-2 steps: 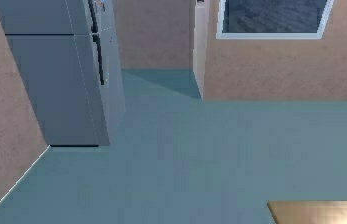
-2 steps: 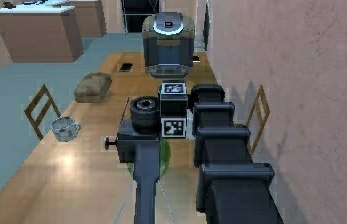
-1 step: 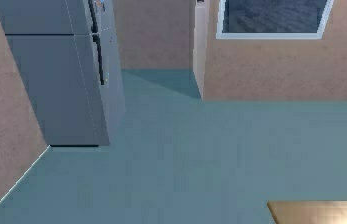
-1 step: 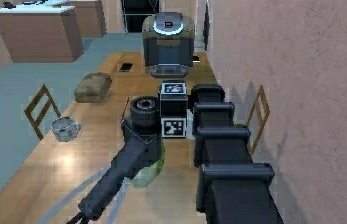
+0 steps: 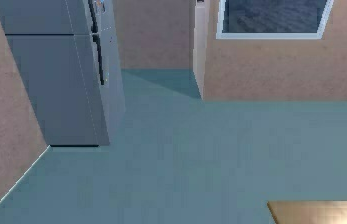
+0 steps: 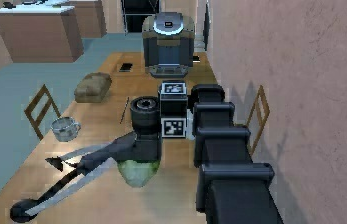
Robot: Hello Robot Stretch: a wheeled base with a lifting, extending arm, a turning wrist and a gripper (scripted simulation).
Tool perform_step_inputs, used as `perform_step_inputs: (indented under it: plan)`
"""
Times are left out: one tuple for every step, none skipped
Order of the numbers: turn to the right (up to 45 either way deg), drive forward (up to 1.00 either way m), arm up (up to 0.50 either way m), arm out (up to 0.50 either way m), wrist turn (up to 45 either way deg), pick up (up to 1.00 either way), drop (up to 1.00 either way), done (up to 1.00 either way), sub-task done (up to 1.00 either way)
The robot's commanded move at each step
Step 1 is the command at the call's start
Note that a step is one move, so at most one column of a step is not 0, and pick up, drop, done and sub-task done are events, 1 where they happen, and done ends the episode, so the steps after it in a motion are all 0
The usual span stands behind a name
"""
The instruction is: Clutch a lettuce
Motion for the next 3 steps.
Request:
perform_step_inputs:
  plan:
    - [0.0,0.0,0.0,0.0,45.0,0.0,0.0,0.0,0.0]
    - [0.0,0.0,0.0,0.0,39.0,0.0,0.0,0.0,0.0]
    - [0.0,0.0,0.0,0.02,0.0,0.0,0.0,0.0,0.0]
